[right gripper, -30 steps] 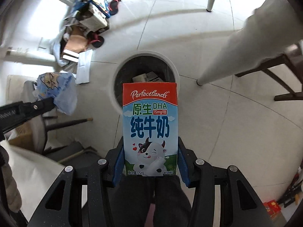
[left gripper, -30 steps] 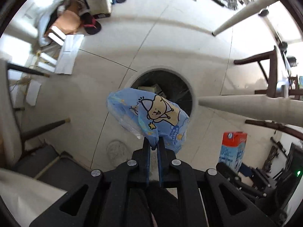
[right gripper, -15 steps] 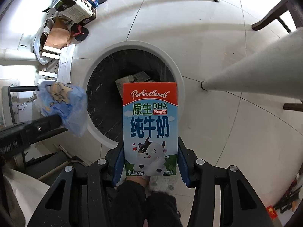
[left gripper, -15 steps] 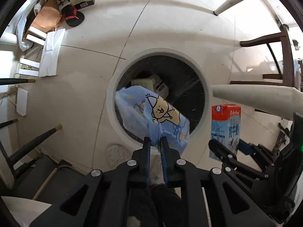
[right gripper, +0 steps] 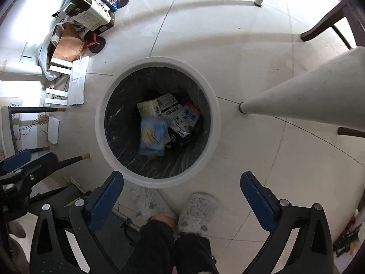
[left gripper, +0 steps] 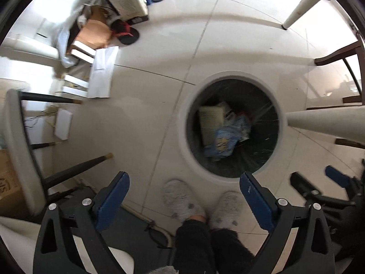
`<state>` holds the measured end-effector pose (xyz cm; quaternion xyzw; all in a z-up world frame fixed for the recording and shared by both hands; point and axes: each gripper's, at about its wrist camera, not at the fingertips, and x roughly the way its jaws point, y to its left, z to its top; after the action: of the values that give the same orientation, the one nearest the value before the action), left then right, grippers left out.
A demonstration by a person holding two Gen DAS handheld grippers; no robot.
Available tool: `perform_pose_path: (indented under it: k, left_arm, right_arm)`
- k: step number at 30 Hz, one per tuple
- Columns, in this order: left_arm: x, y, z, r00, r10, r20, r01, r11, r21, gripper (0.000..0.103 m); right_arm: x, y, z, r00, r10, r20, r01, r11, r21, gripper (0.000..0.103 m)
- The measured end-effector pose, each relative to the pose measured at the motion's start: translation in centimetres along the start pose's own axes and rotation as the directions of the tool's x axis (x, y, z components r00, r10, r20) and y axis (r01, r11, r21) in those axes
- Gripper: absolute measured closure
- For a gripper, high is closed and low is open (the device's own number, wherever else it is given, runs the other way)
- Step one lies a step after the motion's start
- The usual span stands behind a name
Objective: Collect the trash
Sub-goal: 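Open both tools to drop the bag and carton into the bin, then move both tools back over the table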
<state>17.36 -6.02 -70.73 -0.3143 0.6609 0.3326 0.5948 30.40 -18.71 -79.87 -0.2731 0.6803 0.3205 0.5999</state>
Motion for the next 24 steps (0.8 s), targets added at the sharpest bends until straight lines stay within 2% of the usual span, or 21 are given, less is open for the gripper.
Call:
perform_pose_path:
  k: [2,13,18,24]
  left_arm:
    - [-0.9,0.4,-0.9,1.0,0.025,0.013,-0.025,1.0,-0.005,0.004]
    - [-7.8,1.5,-4.7,0.998,0.038,0.051,-0.037,0.999,-0.009,0.004]
    - [-12.8,2.2,-7.0,0.998,0.041,0.054,-0.041,0.999,-0.017,0.004]
    - [-19.0,2.7,-9.1,0.998,0.005,0.063,-0.005,1.0,-0.008,0.004]
  right_arm:
    - [-0.8,-0.1,-0.5,1.0,-0.004,0.005,0.004,1.0,-0.001,0.0]
    - [-7.4,0.7,-4.8,1.0,-0.011,0.021,0.011,1.0,0.012,0.0]
    - [-12.5,1.3,-7.0,1.0,-0.007,0.027,0.006,1.0,0.013,0.0]
    - [-20.4,1.6,-9.2,0.998,-0.007,0.057,0.006,1.0,0.02,0.0]
